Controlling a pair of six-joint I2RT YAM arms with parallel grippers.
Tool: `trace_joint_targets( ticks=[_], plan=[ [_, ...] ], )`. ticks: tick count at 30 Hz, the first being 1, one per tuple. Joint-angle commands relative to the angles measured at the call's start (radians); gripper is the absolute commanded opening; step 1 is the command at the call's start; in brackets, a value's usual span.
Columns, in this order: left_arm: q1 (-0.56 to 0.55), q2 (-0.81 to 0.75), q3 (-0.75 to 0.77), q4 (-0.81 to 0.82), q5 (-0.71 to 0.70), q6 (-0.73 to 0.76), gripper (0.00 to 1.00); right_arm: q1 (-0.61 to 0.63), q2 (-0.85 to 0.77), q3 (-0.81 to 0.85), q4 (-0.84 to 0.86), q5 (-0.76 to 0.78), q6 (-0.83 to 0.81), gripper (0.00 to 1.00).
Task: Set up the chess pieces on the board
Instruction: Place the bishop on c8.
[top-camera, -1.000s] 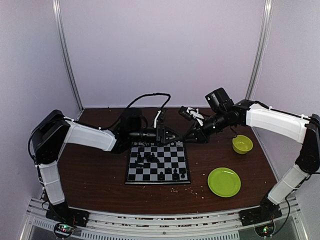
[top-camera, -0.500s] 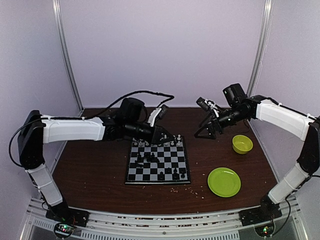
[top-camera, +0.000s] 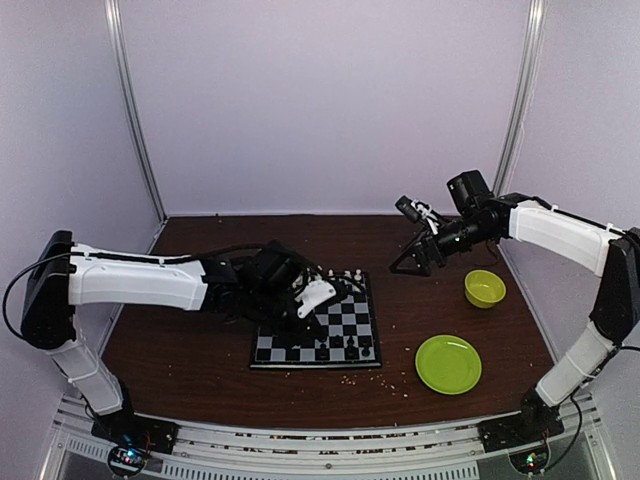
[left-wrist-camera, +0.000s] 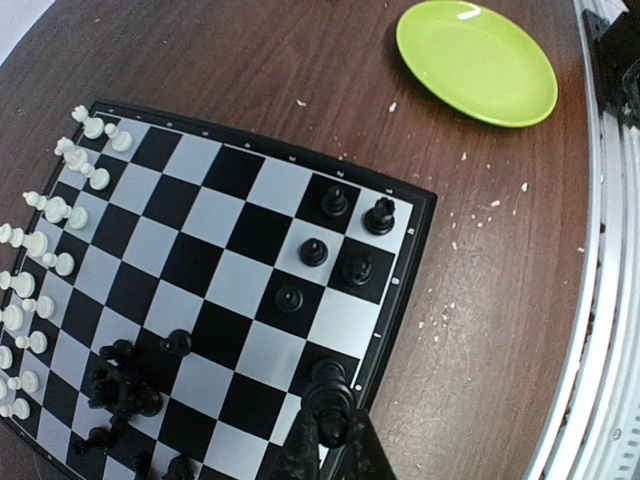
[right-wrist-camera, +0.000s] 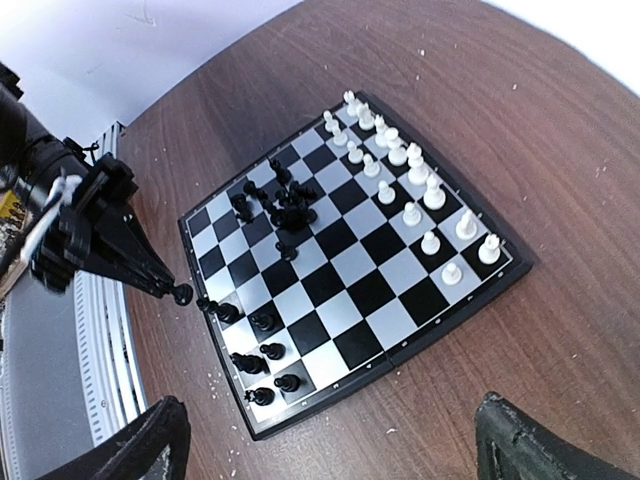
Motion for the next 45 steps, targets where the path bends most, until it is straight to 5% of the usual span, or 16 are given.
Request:
trace_joint_targets(
  ticks=[1,32,45],
  plan=[
    [-0.054,0.073,0.049,0.019,-0.046,0.075,0.04,-0.001,0.024,0.028,-0.034,-0.005,-0.001,1.0],
    [-0.068,0.288,0.199,-0.057,-0.101,0.124,0.03,-0.001,0.052,0.043,-0.073,-0.058,-0.02,0.98],
    [-0.069,0.295,0.216,-0.058,-0.121,0.116,0.19,-0.001,0.065,0.048,-0.083,-0.063,-0.026,0.98]
  ],
)
